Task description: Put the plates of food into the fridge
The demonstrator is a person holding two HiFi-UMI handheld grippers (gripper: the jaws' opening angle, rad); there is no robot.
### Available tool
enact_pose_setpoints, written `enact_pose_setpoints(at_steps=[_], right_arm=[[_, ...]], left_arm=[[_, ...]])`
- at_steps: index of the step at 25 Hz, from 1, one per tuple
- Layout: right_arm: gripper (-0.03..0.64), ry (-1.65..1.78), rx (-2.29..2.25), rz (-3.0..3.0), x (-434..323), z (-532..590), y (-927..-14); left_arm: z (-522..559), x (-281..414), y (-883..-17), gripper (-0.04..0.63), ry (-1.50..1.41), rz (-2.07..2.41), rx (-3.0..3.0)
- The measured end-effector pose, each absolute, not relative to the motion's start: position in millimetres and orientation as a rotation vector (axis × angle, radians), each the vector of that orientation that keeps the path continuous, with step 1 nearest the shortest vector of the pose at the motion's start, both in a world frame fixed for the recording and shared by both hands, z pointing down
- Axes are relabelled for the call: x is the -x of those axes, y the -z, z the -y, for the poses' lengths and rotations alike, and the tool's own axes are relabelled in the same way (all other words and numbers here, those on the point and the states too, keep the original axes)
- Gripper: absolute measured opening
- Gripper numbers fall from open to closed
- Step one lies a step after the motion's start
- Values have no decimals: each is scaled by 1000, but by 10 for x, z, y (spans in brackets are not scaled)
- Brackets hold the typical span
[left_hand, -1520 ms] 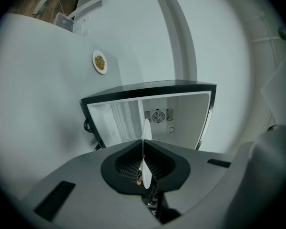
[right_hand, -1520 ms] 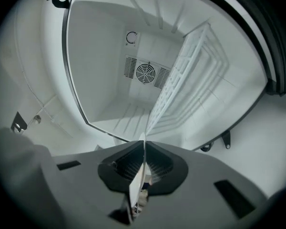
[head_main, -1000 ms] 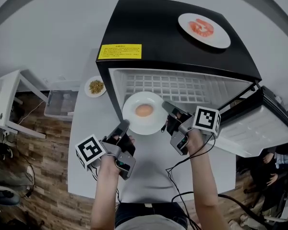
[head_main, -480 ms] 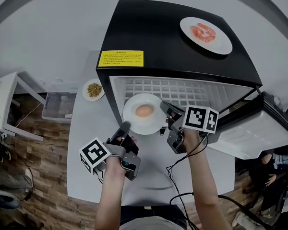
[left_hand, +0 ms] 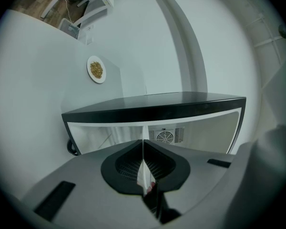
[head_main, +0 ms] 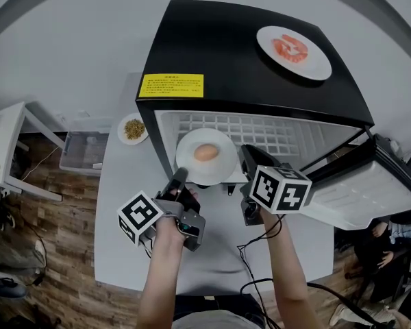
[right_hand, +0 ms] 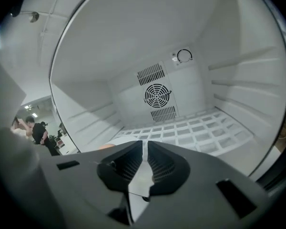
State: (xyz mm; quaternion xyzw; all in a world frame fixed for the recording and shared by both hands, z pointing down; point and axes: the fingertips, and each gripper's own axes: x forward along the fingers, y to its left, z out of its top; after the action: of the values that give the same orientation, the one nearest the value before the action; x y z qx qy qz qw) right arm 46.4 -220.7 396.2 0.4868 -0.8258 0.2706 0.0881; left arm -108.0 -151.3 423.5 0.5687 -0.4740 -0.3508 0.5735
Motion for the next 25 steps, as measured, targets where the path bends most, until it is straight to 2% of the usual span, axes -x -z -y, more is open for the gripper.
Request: enact_pose_setpoints(at_steps=[4,12,25], right_arm=[[38,-756,-1310,2503,-400,1828,-3998],[20,-853,-905,2502,191,1247,-4359],[14,-1000,-992,2476,290,1596,-4359]], left_arm=[[1581,1072,-4227,17,847,1116,-1312],[1622,1079,-4222,17,850,1109,-1309],[1656,1084,-4205,18,841,1048,-1352]])
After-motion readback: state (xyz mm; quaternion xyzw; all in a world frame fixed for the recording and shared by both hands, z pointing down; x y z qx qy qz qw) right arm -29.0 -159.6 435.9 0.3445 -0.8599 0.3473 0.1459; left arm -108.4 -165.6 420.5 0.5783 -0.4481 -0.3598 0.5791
